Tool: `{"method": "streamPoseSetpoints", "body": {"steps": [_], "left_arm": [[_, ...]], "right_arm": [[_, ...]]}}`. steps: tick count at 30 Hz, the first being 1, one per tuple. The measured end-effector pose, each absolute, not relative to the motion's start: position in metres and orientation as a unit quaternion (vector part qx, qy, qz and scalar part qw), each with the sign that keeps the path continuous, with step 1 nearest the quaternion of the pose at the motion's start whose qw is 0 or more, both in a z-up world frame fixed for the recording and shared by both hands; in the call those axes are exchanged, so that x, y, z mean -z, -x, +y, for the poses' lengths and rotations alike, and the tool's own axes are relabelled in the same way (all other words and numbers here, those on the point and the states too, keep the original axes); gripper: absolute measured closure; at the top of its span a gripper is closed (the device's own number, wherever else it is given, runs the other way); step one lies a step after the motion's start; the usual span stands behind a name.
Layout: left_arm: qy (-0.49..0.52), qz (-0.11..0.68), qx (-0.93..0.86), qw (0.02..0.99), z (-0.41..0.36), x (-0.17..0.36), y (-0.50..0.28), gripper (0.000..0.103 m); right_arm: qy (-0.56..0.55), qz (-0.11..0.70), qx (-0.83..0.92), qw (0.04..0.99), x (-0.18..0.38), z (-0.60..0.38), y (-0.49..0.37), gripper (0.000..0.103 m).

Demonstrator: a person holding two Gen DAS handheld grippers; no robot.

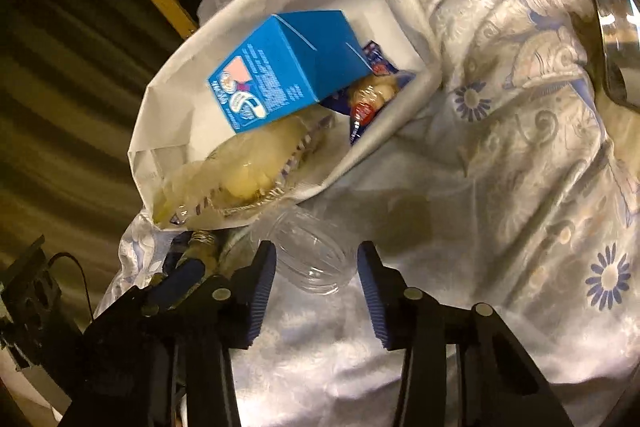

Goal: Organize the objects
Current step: 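Lift the clear cup with the right gripper and drop it into the basket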

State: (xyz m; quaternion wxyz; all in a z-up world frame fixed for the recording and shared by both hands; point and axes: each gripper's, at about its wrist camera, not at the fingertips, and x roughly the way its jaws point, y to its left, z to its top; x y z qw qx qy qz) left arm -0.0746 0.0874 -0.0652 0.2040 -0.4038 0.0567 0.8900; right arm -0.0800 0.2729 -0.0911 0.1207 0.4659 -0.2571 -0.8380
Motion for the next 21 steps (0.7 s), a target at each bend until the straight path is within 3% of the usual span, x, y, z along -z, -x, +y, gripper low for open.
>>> {"method": "streamPoseSetpoints", "body": {"steps": [5, 10, 15, 18, 21], "left_arm": [[0.404, 0.057, -0.89, 0.204, 0.087, 0.065, 0.075, 0.067], [0.405, 0.06, -0.889, 0.204, 0.088, 0.067, 0.075, 0.067], [0.406, 0.061, -0.889, 0.204, 0.089, 0.068, 0.074, 0.067], [0.405, 0.059, -0.889, 0.203, 0.089, 0.067, 0.073, 0.067], [0.404, 0.058, -0.89, 0.204, 0.09, 0.067, 0.071, 0.067]], "right_arm": [[-0.47, -0.229, 0.844, 0.121, 0.089, 0.263, 0.081, 0.061], [-0.462, -0.219, 0.849, 0.13, 0.092, 0.262, 0.09, 0.047], [-0.463, -0.21, 0.848, 0.151, 0.097, 0.259, 0.103, 0.044], [-0.487, -0.212, 0.828, 0.18, 0.107, 0.252, 0.107, 0.045], [-0.495, -0.209, 0.82, 0.195, 0.106, 0.247, 0.098, 0.056]]}}
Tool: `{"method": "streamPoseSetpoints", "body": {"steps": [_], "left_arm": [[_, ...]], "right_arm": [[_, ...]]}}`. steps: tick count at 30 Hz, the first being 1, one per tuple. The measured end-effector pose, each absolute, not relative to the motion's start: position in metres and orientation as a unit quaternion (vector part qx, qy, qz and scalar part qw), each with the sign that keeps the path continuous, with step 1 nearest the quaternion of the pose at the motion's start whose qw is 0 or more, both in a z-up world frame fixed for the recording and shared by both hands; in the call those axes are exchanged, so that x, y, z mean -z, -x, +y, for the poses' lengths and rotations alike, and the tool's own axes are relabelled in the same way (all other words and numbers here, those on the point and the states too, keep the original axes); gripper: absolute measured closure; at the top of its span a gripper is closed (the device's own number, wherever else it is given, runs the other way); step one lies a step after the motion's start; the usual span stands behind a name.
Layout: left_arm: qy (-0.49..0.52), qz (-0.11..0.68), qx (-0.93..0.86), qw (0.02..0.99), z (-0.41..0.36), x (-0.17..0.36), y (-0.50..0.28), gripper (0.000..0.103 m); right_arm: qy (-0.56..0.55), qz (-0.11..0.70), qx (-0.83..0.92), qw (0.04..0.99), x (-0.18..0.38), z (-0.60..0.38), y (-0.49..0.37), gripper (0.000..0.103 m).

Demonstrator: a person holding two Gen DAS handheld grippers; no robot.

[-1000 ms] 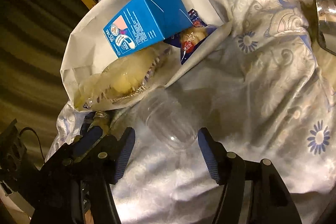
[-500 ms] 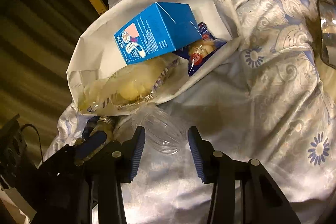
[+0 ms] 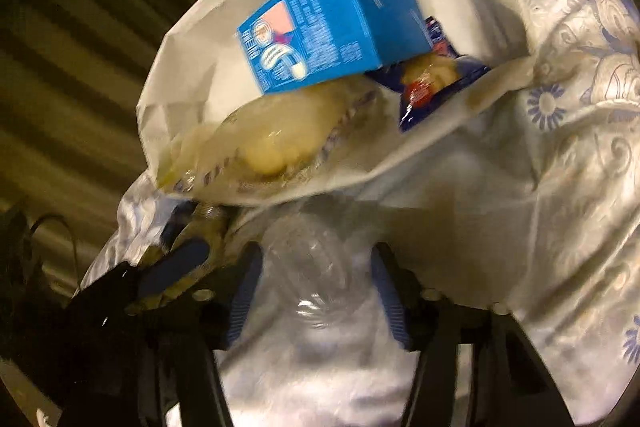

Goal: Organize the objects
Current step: 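Lift the clear cup with the right gripper and drop it into the basket, then grasp the glass jar of white pieces with the right gripper while the left gripper reaches the plaid pouch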

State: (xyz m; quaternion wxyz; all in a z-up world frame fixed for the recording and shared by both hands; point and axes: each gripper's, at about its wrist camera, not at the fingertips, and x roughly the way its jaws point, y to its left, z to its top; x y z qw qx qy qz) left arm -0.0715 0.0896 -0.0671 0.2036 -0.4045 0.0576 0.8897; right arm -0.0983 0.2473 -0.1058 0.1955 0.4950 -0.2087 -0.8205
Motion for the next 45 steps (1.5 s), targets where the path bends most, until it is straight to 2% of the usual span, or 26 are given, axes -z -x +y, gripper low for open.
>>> {"method": "streamPoseSetpoints", "body": {"steps": [5, 8, 14, 19, 25, 33, 34, 36, 42, 45], "left_arm": [[0.392, 0.051, -0.896, 0.204, 0.086, 0.062, 0.071, 0.067], [0.384, 0.045, -0.899, 0.206, 0.084, 0.058, 0.071, 0.067], [0.383, 0.041, -0.897, 0.216, 0.086, 0.054, 0.075, 0.067], [0.386, 0.048, -0.896, 0.215, 0.087, 0.056, 0.076, 0.067], [0.389, 0.037, -0.896, 0.211, 0.084, 0.056, 0.082, 0.067], [0.382, 0.022, -0.9, 0.21, 0.074, 0.051, 0.081, 0.067], [0.379, 0.018, -0.901, 0.21, 0.071, 0.049, 0.08, 0.067], [0.373, 0.006, -0.903, 0.212, 0.065, 0.043, 0.077, 0.067], [0.375, -0.05, -0.904, 0.201, 0.033, 0.027, 0.081, 0.067], [0.383, -0.067, -0.901, 0.192, 0.015, 0.025, 0.081, 0.067]], "right_arm": [[-0.48, -0.207, 0.833, 0.179, 0.091, 0.25, 0.081, 0.057], [-0.456, -0.234, 0.842, 0.17, 0.079, 0.264, 0.079, 0.057], [-0.393, -0.271, 0.874, 0.087, 0.052, 0.299, 0.083, 0.057], [-0.458, -0.24, 0.853, 0.07, 0.063, 0.283, 0.121, 0.057], [-0.461, -0.212, 0.861, 0.02, 0.068, 0.271, 0.15, 0.062], [-0.431, -0.29, 0.851, 0.078, 0.079, 0.283, 0.144, 0.06], [-0.418, -0.297, 0.855, 0.08, 0.074, 0.288, 0.136, 0.057], [-0.397, -0.301, 0.864, 0.078, 0.064, 0.296, 0.121, 0.048], [-0.403, -0.306, 0.858, 0.088, 0.067, 0.299, 0.097, 0.047], [-0.425, -0.281, 0.854, 0.102, 0.072, 0.283, 0.095, 0.047]]}}
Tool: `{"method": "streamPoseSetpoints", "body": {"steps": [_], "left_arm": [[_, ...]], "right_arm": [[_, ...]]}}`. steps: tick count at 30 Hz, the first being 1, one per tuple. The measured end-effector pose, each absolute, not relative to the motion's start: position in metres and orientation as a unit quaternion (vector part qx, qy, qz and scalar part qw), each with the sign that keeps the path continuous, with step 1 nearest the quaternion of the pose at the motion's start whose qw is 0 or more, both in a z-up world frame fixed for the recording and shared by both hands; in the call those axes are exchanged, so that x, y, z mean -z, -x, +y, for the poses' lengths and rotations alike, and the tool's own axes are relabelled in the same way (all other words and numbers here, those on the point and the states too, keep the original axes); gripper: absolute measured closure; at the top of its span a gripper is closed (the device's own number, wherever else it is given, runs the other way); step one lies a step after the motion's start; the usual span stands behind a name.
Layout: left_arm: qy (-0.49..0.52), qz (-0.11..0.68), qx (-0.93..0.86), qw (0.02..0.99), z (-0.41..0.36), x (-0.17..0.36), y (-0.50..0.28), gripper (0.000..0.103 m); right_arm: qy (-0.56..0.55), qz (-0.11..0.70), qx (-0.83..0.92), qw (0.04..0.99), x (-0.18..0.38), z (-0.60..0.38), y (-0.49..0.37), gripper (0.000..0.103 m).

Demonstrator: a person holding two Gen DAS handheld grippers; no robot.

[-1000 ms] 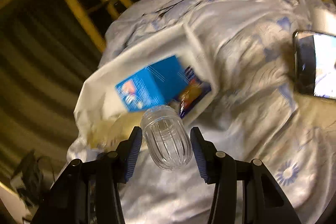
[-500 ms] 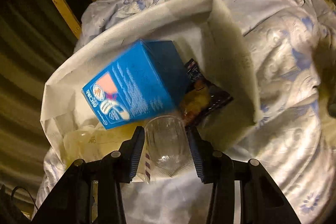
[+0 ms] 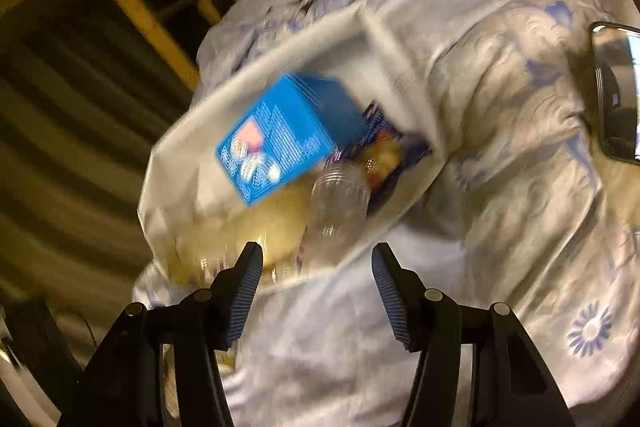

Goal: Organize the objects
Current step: 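Grasp the glass jar of white pieces with the right gripper while the left gripper reaches the plaid pouch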

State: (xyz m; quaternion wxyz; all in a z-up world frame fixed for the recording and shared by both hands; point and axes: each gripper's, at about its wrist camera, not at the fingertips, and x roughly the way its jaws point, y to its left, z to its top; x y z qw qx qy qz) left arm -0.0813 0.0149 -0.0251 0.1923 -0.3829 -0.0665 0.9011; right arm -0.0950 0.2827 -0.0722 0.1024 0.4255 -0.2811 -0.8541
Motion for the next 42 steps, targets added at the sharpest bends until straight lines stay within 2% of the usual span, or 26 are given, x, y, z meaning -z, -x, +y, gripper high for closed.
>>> {"method": "streamPoseSetpoints", "body": {"steps": [5, 9, 13, 16, 19, 23, 30, 32, 33, 39, 42], "left_arm": [[0.396, -0.058, -0.901, 0.171, -0.002, 0.023, 0.08, 0.067], [0.414, -0.053, -0.894, 0.163, -0.012, 0.023, 0.082, 0.067], [0.467, -0.014, -0.872, 0.142, -0.017, 0.03, 0.082, 0.067], [0.498, -0.015, -0.856, 0.139, -0.02, 0.035, 0.082, 0.067], [0.527, -0.028, -0.839, 0.135, -0.024, 0.042, 0.086, 0.06], [0.55, -0.041, -0.822, 0.138, -0.028, 0.054, 0.088, 0.057], [0.559, -0.009, -0.817, 0.141, -0.019, 0.063, 0.086, 0.049], [0.561, -0.001, -0.817, 0.133, -0.019, 0.066, 0.086, 0.038], [0.563, -0.001, -0.816, 0.13, -0.02, 0.067, 0.086, 0.036], [0.574, -0.029, -0.807, 0.135, -0.036, 0.065, 0.086, 0.034], [0.582, -0.032, -0.801, 0.135, -0.038, 0.069, 0.085, 0.03]], "right_arm": [[-0.436, -0.214, 0.863, 0.138, 0.064, 0.249, 0.089, 0.047], [-0.446, -0.192, 0.853, 0.188, 0.062, 0.231, 0.08, 0.047], [-0.452, -0.171, 0.851, 0.207, 0.057, 0.217, 0.074, 0.047], [-0.456, -0.157, 0.849, 0.214, 0.055, 0.207, 0.074, 0.047], [-0.461, -0.142, 0.849, 0.215, 0.057, 0.197, 0.072, 0.047], [-0.474, -0.139, 0.843, 0.214, 0.064, 0.196, 0.074, 0.047], [-0.488, -0.141, 0.834, 0.215, 0.072, 0.195, 0.078, 0.047], [-0.49, -0.139, 0.833, 0.216, 0.073, 0.195, 0.078, 0.047], [-0.49, -0.139, 0.833, 0.217, 0.073, 0.194, 0.078, 0.047], [-0.499, -0.185, 0.809, 0.25, 0.07, 0.184, 0.084, 0.047], [-0.516, -0.2, 0.787, 0.27, 0.071, 0.168, 0.092, 0.047]]}}
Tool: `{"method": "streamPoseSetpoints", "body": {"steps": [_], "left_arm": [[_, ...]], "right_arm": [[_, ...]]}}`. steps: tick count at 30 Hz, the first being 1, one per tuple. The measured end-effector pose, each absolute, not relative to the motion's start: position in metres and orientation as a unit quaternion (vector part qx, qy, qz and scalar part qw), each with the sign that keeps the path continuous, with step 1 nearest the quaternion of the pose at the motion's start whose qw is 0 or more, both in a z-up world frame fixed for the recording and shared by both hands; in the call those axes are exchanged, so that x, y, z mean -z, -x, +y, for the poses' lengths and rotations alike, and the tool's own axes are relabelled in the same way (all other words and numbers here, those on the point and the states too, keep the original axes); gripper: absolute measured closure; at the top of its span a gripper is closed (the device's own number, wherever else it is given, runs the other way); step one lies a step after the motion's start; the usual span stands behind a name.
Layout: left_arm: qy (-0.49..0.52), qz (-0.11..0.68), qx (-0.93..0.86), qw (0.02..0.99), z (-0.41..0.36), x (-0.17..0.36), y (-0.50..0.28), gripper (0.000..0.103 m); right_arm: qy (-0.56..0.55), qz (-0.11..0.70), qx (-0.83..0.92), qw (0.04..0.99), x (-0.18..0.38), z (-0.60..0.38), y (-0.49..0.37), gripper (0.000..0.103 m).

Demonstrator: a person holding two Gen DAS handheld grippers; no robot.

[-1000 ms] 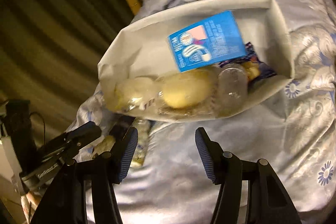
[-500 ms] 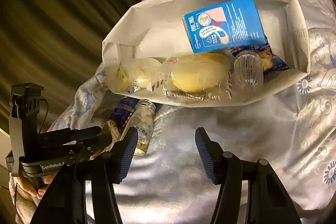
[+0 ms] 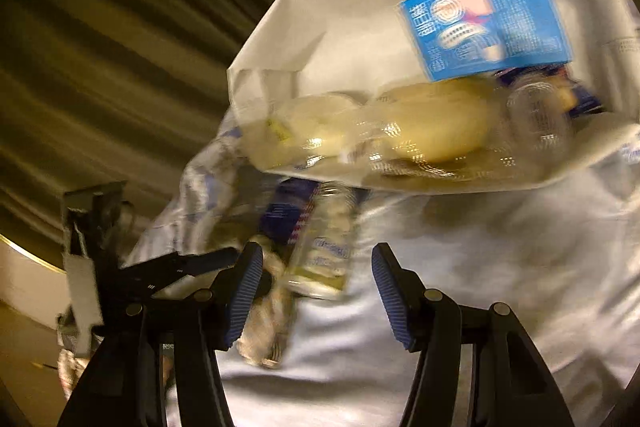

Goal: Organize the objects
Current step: 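Grasp the glass jar of white pieces with the right gripper while the left gripper reaches the plaid pouch, then lift the glass jar with the right gripper while the left gripper grasps the plaid pouch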

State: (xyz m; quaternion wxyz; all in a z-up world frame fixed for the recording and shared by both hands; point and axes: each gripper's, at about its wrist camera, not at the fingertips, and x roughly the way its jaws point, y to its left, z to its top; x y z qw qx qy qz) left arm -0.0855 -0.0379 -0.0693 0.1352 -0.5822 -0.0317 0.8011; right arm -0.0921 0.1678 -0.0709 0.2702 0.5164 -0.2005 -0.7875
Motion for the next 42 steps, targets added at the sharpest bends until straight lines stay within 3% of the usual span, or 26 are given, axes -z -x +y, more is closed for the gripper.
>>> {"method": "streamPoseSetpoints", "body": {"steps": [6, 8, 9, 12, 17, 18, 23, 29, 42], "left_arm": [[0.583, -0.006, -0.801, 0.133, -0.031, 0.075, 0.082, 0.027], [0.576, 0.01, -0.807, 0.134, -0.025, 0.073, 0.078, 0.026], [0.572, 0.018, -0.81, 0.133, -0.023, 0.072, 0.077, 0.026], [0.558, 0.042, -0.818, 0.131, -0.014, 0.068, 0.071, 0.028], [0.541, 0.069, -0.824, 0.151, -0.001, 0.057, 0.06, 0.066], [0.539, 0.075, -0.825, 0.151, 0.002, 0.055, 0.059, 0.067], [0.52, 0.09, -0.836, 0.152, 0.005, 0.043, 0.054, 0.092], [0.5, 0.087, -0.849, 0.149, 0.012, 0.026, 0.047, 0.099], [0.446, 0.029, -0.882, 0.148, -0.004, -0.008, 0.044, 0.1]], "right_arm": [[-0.584, -0.18, 0.754, 0.242, 0.106, 0.133, 0.113, 0.047], [-0.583, -0.21, 0.747, 0.24, 0.115, 0.14, 0.113, 0.054], [-0.583, -0.219, 0.746, 0.237, 0.118, 0.145, 0.113, 0.063], [-0.565, -0.256, 0.745, 0.243, 0.121, 0.162, 0.108, 0.064], [-0.536, -0.255, 0.771, 0.233, 0.105, 0.175, 0.094, 0.064], [-0.529, -0.254, 0.775, 0.233, 0.101, 0.178, 0.092, 0.064], [-0.493, -0.28, 0.786, 0.247, 0.075, 0.197, 0.083, 0.065], [-0.468, -0.301, 0.797, 0.236, 0.061, 0.217, 0.078, 0.065], [-0.436, -0.318, 0.811, 0.226, 0.042, 0.249, 0.072, 0.065]]}}
